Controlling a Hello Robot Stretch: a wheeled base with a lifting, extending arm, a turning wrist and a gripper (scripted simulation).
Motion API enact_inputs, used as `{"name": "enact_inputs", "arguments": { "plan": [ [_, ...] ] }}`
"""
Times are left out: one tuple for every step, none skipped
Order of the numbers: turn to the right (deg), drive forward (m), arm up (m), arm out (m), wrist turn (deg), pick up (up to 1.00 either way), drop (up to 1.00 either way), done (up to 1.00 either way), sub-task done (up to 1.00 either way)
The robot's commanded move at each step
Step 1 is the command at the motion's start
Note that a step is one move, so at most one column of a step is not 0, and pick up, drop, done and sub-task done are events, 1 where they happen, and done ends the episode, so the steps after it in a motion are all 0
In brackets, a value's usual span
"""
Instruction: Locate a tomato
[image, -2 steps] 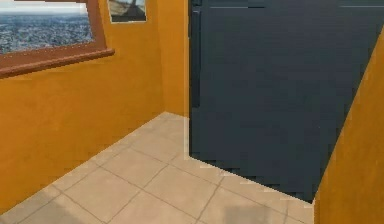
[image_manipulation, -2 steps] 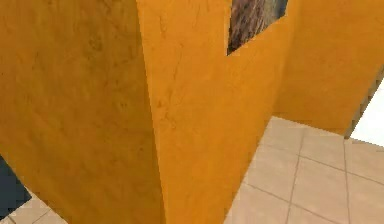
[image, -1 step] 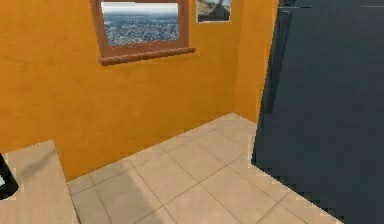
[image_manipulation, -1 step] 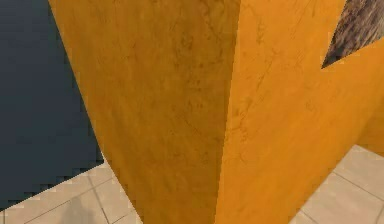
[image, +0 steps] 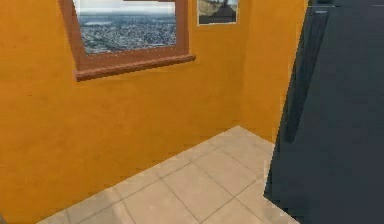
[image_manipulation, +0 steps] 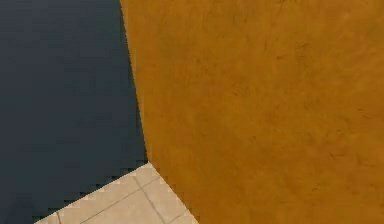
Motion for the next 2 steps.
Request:
{"name": "enact_inputs", "arguments": {
  "plan": [
    [-36.0,0.00,0.00,0.00,0.0,0.00,0.00,0.00,0.00],
    [0.0,0.45,0.00,0.00,0.0,0.00,0.00,0.00,0.00]
  ]
}}
